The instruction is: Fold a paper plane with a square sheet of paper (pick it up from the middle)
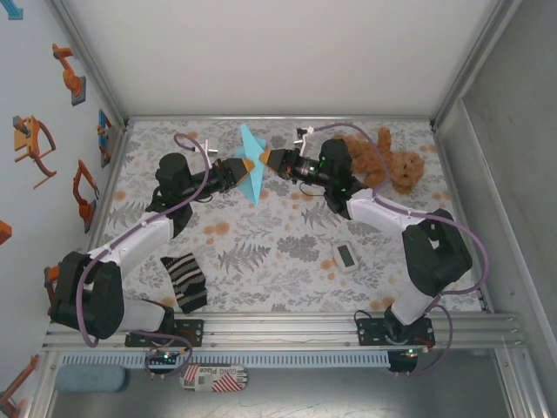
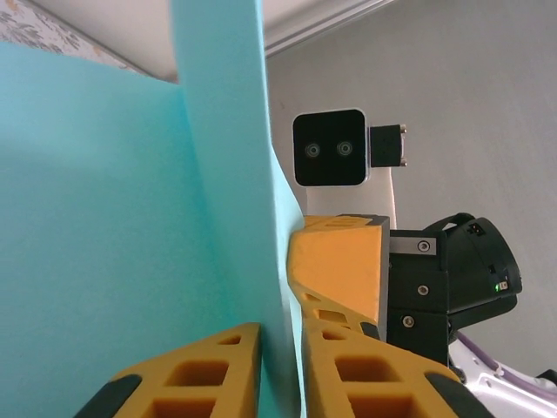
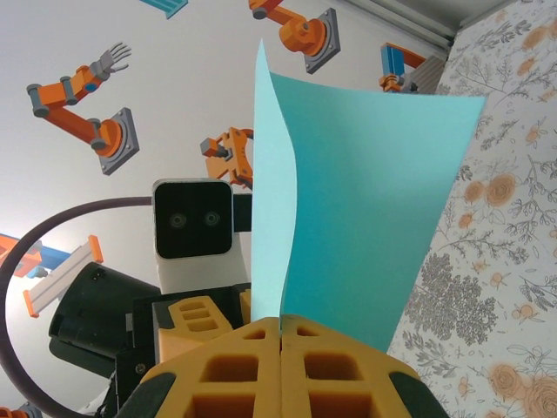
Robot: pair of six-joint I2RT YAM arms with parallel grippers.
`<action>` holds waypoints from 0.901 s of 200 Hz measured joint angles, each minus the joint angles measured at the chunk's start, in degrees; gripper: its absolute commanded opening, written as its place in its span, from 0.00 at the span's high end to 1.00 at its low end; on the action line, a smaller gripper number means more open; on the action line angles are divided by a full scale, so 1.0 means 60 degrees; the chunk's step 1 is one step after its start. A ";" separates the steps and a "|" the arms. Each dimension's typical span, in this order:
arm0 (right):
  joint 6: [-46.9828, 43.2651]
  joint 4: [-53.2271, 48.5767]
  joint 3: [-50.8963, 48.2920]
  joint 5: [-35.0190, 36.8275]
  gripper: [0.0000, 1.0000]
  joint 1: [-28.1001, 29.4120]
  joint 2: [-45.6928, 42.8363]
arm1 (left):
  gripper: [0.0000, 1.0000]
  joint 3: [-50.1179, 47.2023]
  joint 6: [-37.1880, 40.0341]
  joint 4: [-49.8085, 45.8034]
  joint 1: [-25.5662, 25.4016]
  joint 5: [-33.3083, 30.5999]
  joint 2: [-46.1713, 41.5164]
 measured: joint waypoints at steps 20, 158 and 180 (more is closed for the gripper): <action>0.0004 0.0000 0.0000 -0.0004 0.95 0.0000 0.0000 | 0.89 0.0000 -0.0044 0.0000 0.0029 -0.0004 0.0018; -0.3009 -0.4630 -0.0554 0.1993 0.64 -0.0750 -0.2295 | 0.93 0.1847 0.3763 -0.6535 -0.0171 -0.2896 -0.0299; -0.3898 -0.6178 -0.0448 0.2994 0.64 -0.0750 -0.2816 | 0.93 0.3064 0.5093 -0.8728 -0.0940 -0.5220 0.0029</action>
